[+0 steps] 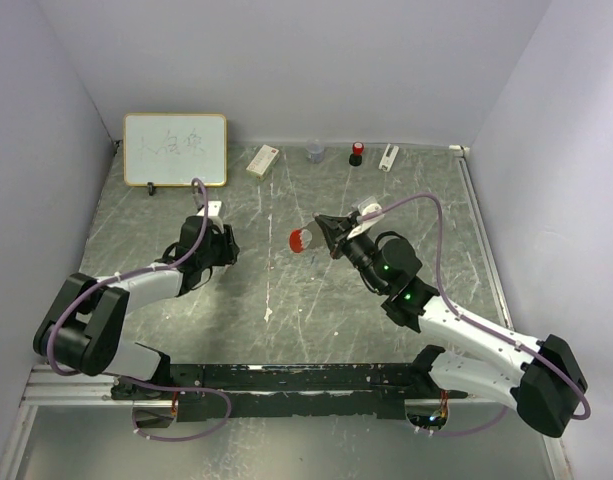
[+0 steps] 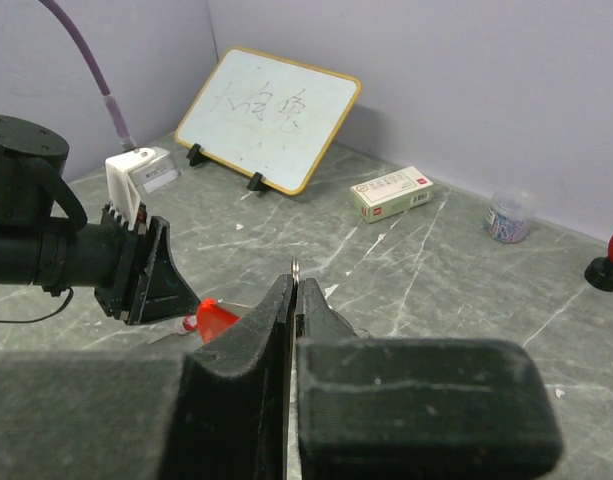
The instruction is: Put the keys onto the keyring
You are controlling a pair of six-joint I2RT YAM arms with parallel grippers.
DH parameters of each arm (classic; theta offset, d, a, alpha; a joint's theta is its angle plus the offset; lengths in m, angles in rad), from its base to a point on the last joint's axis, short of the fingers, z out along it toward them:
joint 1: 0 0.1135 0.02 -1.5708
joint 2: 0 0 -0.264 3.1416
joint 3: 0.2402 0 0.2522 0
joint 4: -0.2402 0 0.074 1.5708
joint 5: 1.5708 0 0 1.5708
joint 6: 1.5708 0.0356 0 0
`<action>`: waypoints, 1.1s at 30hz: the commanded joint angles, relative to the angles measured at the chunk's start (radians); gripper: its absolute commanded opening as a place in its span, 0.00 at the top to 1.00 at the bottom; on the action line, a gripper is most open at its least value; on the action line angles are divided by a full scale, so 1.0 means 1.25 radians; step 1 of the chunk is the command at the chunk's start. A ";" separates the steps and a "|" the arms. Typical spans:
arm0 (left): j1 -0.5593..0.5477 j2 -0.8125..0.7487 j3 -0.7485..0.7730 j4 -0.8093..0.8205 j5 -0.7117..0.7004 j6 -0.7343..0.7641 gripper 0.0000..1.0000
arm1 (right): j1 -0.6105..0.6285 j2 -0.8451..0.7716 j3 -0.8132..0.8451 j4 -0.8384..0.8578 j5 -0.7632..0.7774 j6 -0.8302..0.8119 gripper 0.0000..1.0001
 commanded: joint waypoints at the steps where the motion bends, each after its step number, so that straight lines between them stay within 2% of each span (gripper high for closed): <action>1: 0.005 -0.031 -0.012 -0.019 -0.002 0.055 0.49 | 0.003 -0.030 0.002 0.013 0.008 -0.009 1.00; 7: 0.005 -0.068 -0.023 -0.040 0.012 0.058 0.48 | 0.003 -0.046 -0.001 0.011 0.001 -0.006 1.00; 18: 0.005 0.013 -0.001 -0.063 0.036 0.036 0.49 | 0.002 -0.052 -0.007 0.014 -0.002 -0.002 1.00; 28: 0.005 0.035 0.004 -0.066 0.027 0.026 0.48 | 0.002 -0.049 -0.009 0.015 0.004 -0.005 1.00; 33: 0.004 0.036 -0.012 -0.054 0.071 0.008 0.48 | 0.002 -0.051 -0.008 0.011 0.007 -0.007 1.00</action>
